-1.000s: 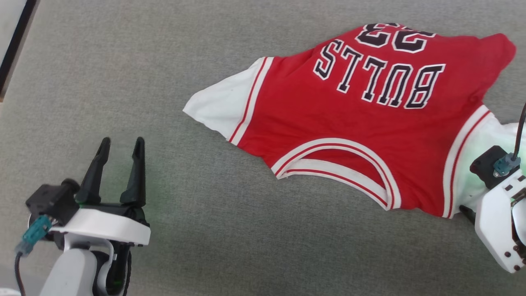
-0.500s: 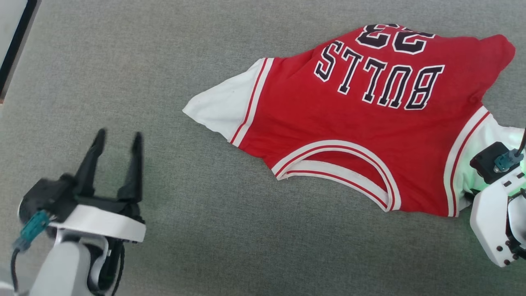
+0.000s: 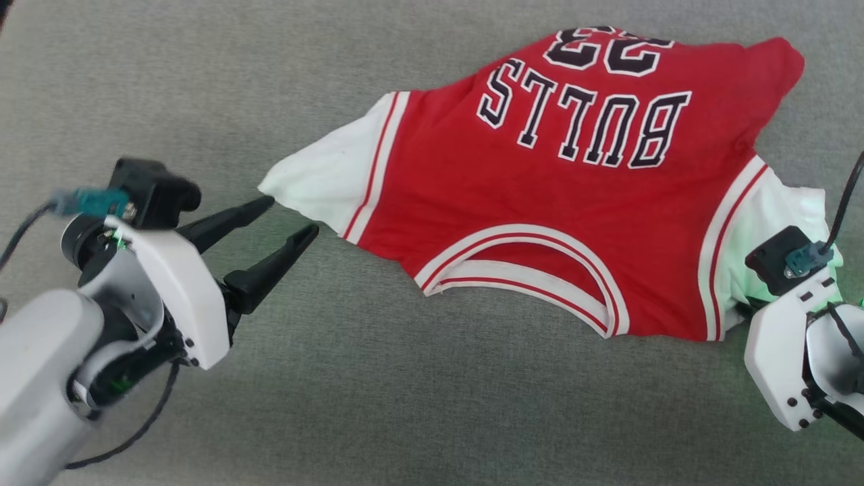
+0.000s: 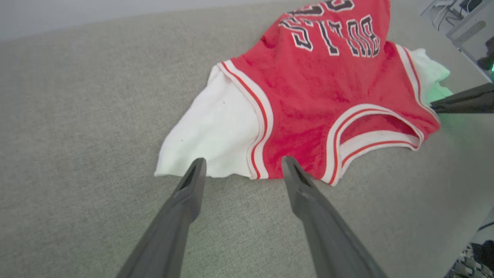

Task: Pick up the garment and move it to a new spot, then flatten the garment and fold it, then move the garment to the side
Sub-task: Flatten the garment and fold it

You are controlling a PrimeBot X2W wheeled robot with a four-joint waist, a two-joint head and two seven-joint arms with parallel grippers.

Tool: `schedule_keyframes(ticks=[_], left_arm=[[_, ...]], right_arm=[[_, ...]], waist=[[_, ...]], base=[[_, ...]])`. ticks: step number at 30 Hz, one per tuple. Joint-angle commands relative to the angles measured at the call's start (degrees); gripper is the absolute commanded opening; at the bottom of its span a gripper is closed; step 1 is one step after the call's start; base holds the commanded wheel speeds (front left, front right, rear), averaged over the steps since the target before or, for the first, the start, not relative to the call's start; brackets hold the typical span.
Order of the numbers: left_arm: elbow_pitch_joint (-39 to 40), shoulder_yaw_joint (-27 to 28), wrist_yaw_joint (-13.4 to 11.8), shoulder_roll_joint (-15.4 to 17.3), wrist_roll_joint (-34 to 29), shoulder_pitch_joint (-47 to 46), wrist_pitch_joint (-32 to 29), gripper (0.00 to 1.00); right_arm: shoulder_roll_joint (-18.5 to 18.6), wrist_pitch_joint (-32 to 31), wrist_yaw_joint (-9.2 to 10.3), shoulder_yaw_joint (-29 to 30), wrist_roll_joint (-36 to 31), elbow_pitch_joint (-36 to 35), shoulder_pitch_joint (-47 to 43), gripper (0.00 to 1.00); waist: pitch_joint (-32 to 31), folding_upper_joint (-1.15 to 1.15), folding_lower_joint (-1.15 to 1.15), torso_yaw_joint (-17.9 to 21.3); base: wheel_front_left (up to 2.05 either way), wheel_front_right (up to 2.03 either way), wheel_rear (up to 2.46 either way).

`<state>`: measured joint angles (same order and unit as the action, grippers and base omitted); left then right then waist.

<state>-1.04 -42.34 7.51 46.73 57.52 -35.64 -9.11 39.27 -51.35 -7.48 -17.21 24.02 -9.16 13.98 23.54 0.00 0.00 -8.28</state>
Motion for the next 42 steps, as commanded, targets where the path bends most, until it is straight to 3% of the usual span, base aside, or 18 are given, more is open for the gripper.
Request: schedule_keyframes(ticks=[1,7,13,17,18,19,20,21,22,32,42], left_arm=[[-0.3,-3.6,-0.1,2.1,3.9,-3.8,-4.6,1.0],[-4.7,-10.9,-0.1,2.8,8.9,-11.4,-10.4,1.0],[-10.5,-17.7,-0.1,0.7,13.0,-17.9,-12.1,0.99],[-12.5,-20.5,-0.1,-0.8,17.5,-20.5,-11.6,0.89],[-12.5,-21.0,-0.1,-0.9,18.7,-21.2,-11.5,0.74],[-12.5,-21.5,-0.1,-0.9,19.6,-21.7,-11.3,0.52],[-12.6,-22.2,-0.1,-0.9,20.0,-22.3,-11.4,0.42],[-12.7,-23.1,-0.1,-0.7,20.2,-22.7,-11.6,0.24],[-12.7,-24.0,-0.1,-0.5,20.6,-23.2,-11.6,0.0],[-11.4,-26.7,-0.1,2.1,26.1,-24.6,-7.0,0.0],[3.5,-21.6,-0.1,7.6,34.0,-20.2,4.7,0.0]], right_arm=[[-0.7,-0.8,-0.02,-1.6,-0.4,1.5,-0.9,0.0],[-1.3,-1.5,-0.01,-1.8,-0.4,1.6,0.3,0.0],[-1.7,-1.7,0.14,-1.4,-0.9,1.8,1.6,0.0],[-2.0,-1.9,0.19,-1.5,-1.3,1.9,2.3,0.0],[-2.1,-2.0,0.21,-1.5,-1.4,1.9,2.4,0.0],[-2.1,-2.1,0.21,-1.4,-1.4,1.9,2.5,0.0],[-2.1,-2.1,0.21,-1.3,-1.5,1.9,2.6,0.0],[-2.1,-2.1,0.24,-1.2,-1.6,1.9,2.6,0.0],[-2.1,-2.1,0.25,-1.2,-1.7,1.8,2.7,0.0],[-3.1,2.0,0.25,2.4,-2.5,-0.5,3.5,0.0],[-8.3,9.7,0.11,18.0,0.9,-11.1,-0.4,0.0]], waist=[[1.0,0.0,0.0,0.7],[2.9,0.0,0.0,1.7],[5.3,0.0,0.0,2.4],[6.5,0.0,0.0,2.8],[6.8,0.0,0.0,2.9],[7.1,0.0,0.0,2.9],[7.3,0.0,0.0,3.0],[7.5,0.0,0.0,3.0],[7.6,0.0,0.0,3.0],[4.6,0.0,0.0,3.6],[-0.8,0.0,0.0,4.6]], base=[[0.0,0.0,0.0],[0.0,0.0,0.0],[0.0,0.0,0.0],[0.0,0.0,0.0],[0.0,0.0,0.0],[0.0,0.0,0.0],[0.0,0.0,0.0],[0.0,0.0,0.0],[0.0,0.0,0.0],[0.0,0.0,0.0],[0.0,0.0,0.0]])
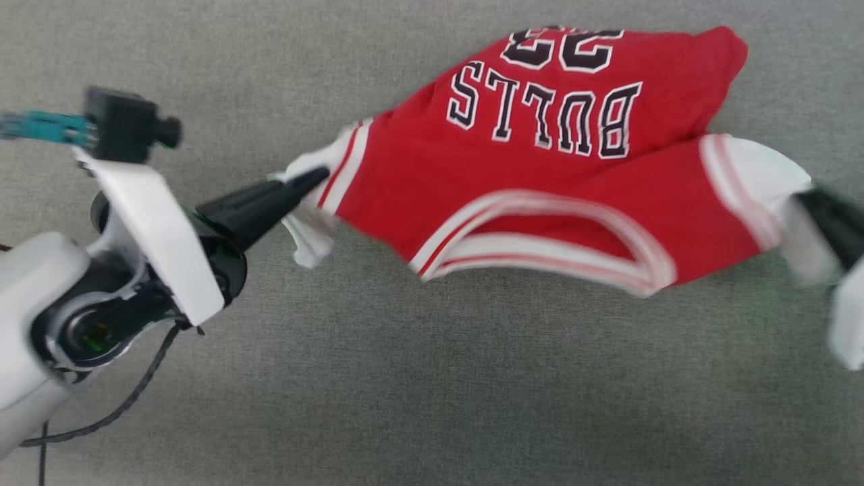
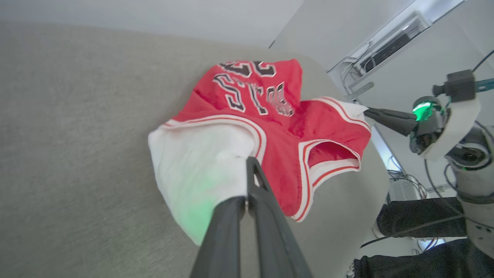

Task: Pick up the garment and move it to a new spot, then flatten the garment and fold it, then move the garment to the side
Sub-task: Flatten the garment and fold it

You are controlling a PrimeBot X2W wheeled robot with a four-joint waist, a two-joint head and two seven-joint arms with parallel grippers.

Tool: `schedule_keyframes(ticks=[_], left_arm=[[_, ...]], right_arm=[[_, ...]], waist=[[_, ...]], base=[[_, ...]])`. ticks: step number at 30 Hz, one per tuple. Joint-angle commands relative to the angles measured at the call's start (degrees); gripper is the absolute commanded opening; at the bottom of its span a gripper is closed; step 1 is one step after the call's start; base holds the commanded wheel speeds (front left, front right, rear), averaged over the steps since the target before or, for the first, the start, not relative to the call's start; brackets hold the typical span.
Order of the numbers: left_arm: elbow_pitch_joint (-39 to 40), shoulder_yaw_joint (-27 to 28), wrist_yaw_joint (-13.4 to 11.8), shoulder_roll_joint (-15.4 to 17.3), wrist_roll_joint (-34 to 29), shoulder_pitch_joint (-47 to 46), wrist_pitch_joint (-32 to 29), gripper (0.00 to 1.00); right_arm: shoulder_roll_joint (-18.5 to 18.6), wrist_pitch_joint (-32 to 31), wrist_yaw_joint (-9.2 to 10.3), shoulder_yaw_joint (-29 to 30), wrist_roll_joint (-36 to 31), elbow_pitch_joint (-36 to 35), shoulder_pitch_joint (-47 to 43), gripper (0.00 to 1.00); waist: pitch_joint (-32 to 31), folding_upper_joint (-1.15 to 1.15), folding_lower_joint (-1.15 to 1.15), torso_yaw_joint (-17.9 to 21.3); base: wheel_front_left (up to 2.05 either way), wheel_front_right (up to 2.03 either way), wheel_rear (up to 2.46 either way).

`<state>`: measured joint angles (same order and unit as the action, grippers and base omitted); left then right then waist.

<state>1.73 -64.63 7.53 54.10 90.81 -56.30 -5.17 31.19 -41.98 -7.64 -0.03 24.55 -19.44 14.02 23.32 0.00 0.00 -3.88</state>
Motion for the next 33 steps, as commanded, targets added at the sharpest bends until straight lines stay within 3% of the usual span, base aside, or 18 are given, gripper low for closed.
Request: schedule_keyframes(ticks=[1,8,12,19,25,29,33], left_arm=[[2.7,1.9,-0.1,0.7,1.1,0.7,2.0,0.0],[9.9,7.9,-0.1,1.9,4.0,1.0,4.7,0.0],[4.0,9.1,-0.1,0.3,1.8,-2.0,3.0,0.0],[-16.3,14.1,-0.1,-8.2,1.2,-15.8,-0.7,0.0],[-35.6,19.3,-0.2,-14.0,-4.3,-33.8,5.2,0.0],[-43.3,20.5,-0.2,-18.0,-6.9,-45.0,7.2,0.0],[-45.9,21.7,-0.2,-20.4,-6.4,-52.0,8.0,0.0]], right_arm=[[-0.6,0.1,0.28,2.5,0.8,-2.1,-0.8,0.0],[-1.8,-1.7,0.27,10.0,3.5,-8.2,1.2,0.0],[-3.3,-1.1,0.27,9.6,5.6,-5.2,8.6,0.0],[-8.6,3.1,0.16,4.8,3.5,11.9,36.7,0.0],[-14.1,12.1,0.18,4.6,-1.7,28.4,61.1,0.0],[-15.8,19.2,0.21,4.8,-6.1,39.5,74.2,0.0],[-16.1,24.3,0.21,5.3,-8.5,47.9,82.5,0.0]], waist=[[-0.7,0.0,0.0,0.2],[0.3,0.0,0.0,-0.3],[2.6,0.0,0.0,-0.1],[9.2,0.0,0.0,1.7],[12.0,0.0,0.0,4.2],[12.5,0.0,0.0,4.9],[12.2,0.0,0.0,4.6]], base=[[0.0,0.0,0.0],[0.0,0.0,0.0],[0.0,0.0,0.0],[0.0,0.0,0.0],[0.0,0.0,0.0],[0.0,0.0,0.0],[0.0,0.0,0.0]])
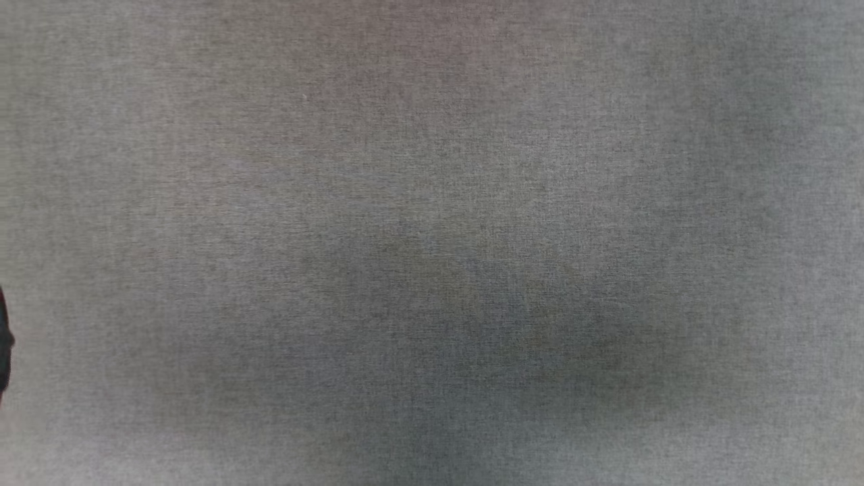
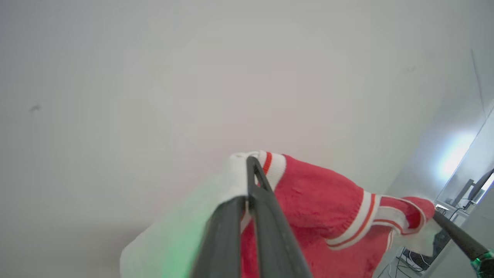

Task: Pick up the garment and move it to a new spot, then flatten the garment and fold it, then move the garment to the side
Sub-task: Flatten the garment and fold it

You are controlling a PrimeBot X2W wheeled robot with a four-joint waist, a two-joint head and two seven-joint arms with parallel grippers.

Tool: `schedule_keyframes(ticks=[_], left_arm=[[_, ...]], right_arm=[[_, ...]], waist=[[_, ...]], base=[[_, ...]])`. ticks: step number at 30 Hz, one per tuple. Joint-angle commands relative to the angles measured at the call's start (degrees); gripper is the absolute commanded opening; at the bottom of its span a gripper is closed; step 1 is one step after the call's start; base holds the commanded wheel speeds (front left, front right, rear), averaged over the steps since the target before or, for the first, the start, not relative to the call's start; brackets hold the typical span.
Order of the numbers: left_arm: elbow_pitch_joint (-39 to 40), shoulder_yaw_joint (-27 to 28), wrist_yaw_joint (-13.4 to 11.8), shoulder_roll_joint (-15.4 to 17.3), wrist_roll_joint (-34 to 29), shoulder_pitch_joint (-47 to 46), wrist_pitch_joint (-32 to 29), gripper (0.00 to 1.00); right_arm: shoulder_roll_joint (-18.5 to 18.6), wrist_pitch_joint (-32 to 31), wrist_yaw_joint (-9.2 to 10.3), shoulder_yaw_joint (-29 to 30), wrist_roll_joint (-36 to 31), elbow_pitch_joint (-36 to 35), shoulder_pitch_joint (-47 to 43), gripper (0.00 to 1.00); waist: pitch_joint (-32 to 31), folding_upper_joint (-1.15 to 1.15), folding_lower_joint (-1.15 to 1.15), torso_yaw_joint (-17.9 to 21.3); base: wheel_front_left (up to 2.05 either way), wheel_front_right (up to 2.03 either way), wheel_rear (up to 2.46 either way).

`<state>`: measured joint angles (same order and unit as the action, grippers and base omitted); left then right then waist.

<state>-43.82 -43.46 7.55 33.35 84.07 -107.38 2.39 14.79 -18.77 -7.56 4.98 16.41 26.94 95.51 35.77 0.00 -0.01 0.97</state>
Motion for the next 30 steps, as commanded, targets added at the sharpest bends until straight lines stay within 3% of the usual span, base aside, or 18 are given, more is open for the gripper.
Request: schedule_keyframes(ticks=[1,6,12,16,17,22,30], left_arm=[[-0.4,0.8,-0.2,-0.2,0.9,-1.0,0.5,0.0],[3.9,0.6,-0.2,-0.5,5.2,5.4,-1.4,0.0],[16.3,0.1,-0.2,4.3,9.2,23.4,-2.1,0.0],[27.0,0.0,-0.2,6.7,11.5,38.5,-0.3,0.0],[27.0,0.0,-0.2,6.7,11.5,38.5,-0.3,0.0],[38.5,1.0,-0.2,7.2,13.4,55.6,2.5,0.0],[42.9,-3.3,-0.2,10.0,6.1,72.3,4.8,0.0]], right_arm=[[0.7,2.2,0.14,0.2,-0.7,3.1,2.0,0.0],[3.8,3.2,0.14,-3.2,0.4,6.9,-1.6,0.0],[9.3,1.0,0.14,-9.2,6.9,2.8,-16.4,0.0],[12.0,-2.2,0.14,-10.3,11.5,-4.5,-31.3,0.0],[12.0,-2.2,0.14,-10.3,11.5,-4.5,-31.3,0.0],[14.0,-8.0,0.09,-9.3,15.8,-16.2,-51.3,0.0],[13.9,-20.4,0.09,-3.2,20.1,-34.3,-76.3,0.0]], waist=[[-0.5,0.0,0.01,-0.5],[-2.1,0.0,0.01,-2.3],[-3.8,0.0,0.01,-3.4],[-5.1,0.0,0.01,-4.0],[-5.1,0.0,0.01,-4.0],[-6.6,0.0,0.01,-4.9],[-9.4,0.0,0.01,-5.1]], base=[[0.0,0.0,0.0],[0.0,0.0,0.0],[0.0,0.0,0.0],[0.0,0.0,0.0],[0.0,0.0,0.0],[0.0,0.0,0.0],[0.0,0.0,0.0]])
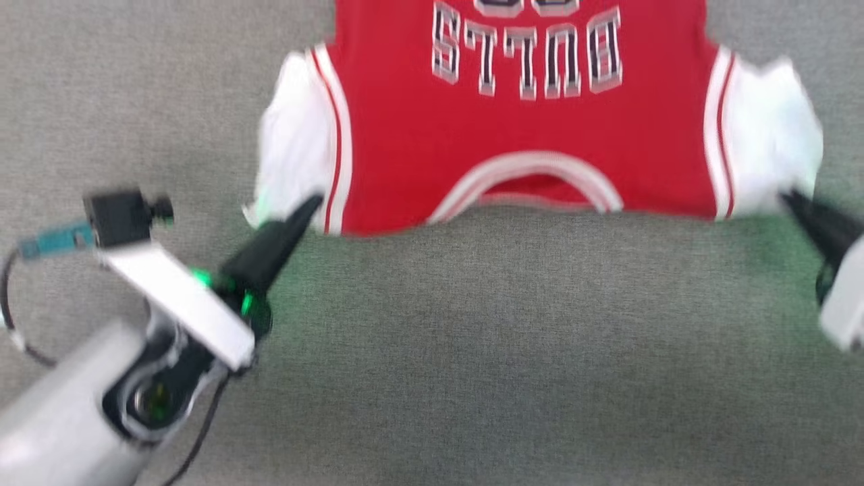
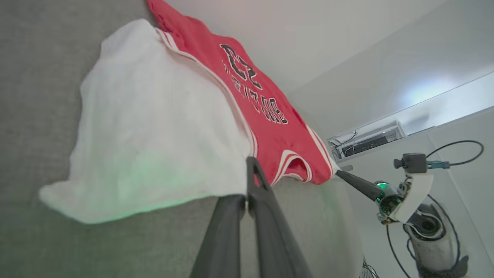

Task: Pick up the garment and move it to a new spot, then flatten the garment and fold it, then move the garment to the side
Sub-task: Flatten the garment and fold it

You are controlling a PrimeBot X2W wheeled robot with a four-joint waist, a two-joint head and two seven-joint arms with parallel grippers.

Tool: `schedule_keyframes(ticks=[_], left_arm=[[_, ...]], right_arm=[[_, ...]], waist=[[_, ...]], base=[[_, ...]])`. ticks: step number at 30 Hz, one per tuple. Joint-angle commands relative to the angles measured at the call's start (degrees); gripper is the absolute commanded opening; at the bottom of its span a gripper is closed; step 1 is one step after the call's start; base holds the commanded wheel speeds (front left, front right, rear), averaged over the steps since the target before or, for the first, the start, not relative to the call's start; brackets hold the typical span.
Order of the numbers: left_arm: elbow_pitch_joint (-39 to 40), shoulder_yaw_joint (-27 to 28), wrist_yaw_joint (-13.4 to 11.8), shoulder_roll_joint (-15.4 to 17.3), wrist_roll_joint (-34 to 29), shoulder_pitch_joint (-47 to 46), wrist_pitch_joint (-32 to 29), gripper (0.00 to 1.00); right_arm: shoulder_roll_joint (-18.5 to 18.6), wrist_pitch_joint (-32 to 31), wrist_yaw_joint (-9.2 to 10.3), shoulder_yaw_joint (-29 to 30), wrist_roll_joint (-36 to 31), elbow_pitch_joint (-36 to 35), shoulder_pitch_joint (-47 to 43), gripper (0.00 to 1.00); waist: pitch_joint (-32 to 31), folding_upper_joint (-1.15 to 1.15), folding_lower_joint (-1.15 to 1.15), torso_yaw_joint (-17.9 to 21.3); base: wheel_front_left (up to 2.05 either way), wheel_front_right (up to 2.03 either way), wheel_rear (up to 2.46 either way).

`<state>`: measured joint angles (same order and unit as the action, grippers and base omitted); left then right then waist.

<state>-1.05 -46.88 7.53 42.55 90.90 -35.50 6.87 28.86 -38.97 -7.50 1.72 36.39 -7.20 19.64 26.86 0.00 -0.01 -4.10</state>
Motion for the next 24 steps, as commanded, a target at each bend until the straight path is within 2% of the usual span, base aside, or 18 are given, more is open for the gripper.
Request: schedule_keyframes(ticks=[1,7,17,21,24], left_arm=[[0.4,-0.6,-0.1,1.0,-1.5,1.8,0.7,0.0],[3.9,-3.7,-0.1,4.8,-4.3,9.3,4.1,0.0],[13.0,-5.7,-0.1,12.9,-3.9,21.0,7.7,0.0],[14.0,-4.6,-0.1,12.8,-4.7,22.9,8.2,0.0],[12.5,-4.5,-0.1,11.3,-5.4,22.3,8.2,0.0]], right_arm=[[-0.4,-1.7,0.02,0.7,0.6,-2.1,-3.0,0.0],[-1.8,-8.8,0.02,4.7,2.9,-11.6,-16.5,0.0],[-4.5,-18.1,0.02,9.5,5.4,-25.3,-36.6,0.0],[-6.3,-19.0,0.01,12.0,5.2,-28.9,-39.9,0.0],[-5.0,-19.1,0.02,11.5,2.9,-28.1,-37.5,0.0]], waist=[[-0.9,0.0,0.01,0.0],[-2.5,0.0,0.01,0.1],[-3.4,0.0,0.01,-0.8],[-3.3,0.0,0.01,-1.2],[-3.6,0.0,0.01,-0.9]], base=[[0.0,0.0,0.0],[0.0,0.0,0.0],[0.0,0.0,0.0],[0.0,0.0,0.0],[0.0,0.0,0.0]])
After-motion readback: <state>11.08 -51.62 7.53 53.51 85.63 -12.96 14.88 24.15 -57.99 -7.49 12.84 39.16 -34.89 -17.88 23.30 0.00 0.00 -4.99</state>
